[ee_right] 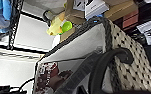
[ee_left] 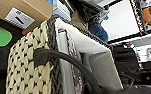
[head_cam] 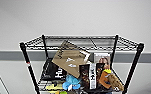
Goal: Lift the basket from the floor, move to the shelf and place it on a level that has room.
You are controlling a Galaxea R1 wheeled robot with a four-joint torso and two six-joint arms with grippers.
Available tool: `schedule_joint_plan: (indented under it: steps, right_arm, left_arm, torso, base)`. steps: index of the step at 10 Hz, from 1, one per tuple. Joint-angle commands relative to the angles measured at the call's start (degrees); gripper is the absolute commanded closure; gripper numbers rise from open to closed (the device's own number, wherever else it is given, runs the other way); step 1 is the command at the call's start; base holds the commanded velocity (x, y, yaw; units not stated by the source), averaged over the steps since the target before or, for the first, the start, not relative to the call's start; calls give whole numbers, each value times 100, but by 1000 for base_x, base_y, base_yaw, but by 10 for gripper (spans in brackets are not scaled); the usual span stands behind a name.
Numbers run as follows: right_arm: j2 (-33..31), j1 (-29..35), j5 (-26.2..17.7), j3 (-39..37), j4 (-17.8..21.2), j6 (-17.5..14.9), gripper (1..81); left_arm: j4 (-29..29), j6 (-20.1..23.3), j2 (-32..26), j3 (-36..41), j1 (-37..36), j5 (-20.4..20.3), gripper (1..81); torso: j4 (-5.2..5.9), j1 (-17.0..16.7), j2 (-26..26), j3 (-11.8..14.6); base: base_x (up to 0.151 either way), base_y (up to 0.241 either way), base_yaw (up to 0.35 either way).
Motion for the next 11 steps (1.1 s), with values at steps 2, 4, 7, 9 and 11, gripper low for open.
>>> schedule_joint_plan:
  steps: [2, 4, 7, 9, 11]
  right_arm:
    - [-219, 602, -37, 491, -96, 23, 811]
    - [-343, 629, -37, 685, -96, 23, 811]
    - [-676, 725, 68, 1229, -104, 22, 811]
    - [-905, 865, 68, 1582, -96, 31, 811]
    - [-1116, 1068, 60, 1995, -96, 31, 811]
  left_arm:
    - [25, 54, -159, 393, -572, 294, 811]
    - [34, 63, -290, 639, -572, 268, 811]
    - [113, 89, -633, 1236, -651, 224, 811]
    - [122, 89, -870, 1615, -791, 224, 811]
    - [122, 81, -1037, 1967, -994, 224, 811]
  torso:
    - [0, -5, -2, 2]
    - [0, -7, -2, 2]
    - [0, -7, -2, 2]
    - [0, -7, -2, 2]
    - [0, -7, -2, 2]
  base:
    - [0, 0, 0]
    - [0, 0, 0]
    - [0, 0, 0]
    - [0, 0, 0]
    - [0, 0, 0]
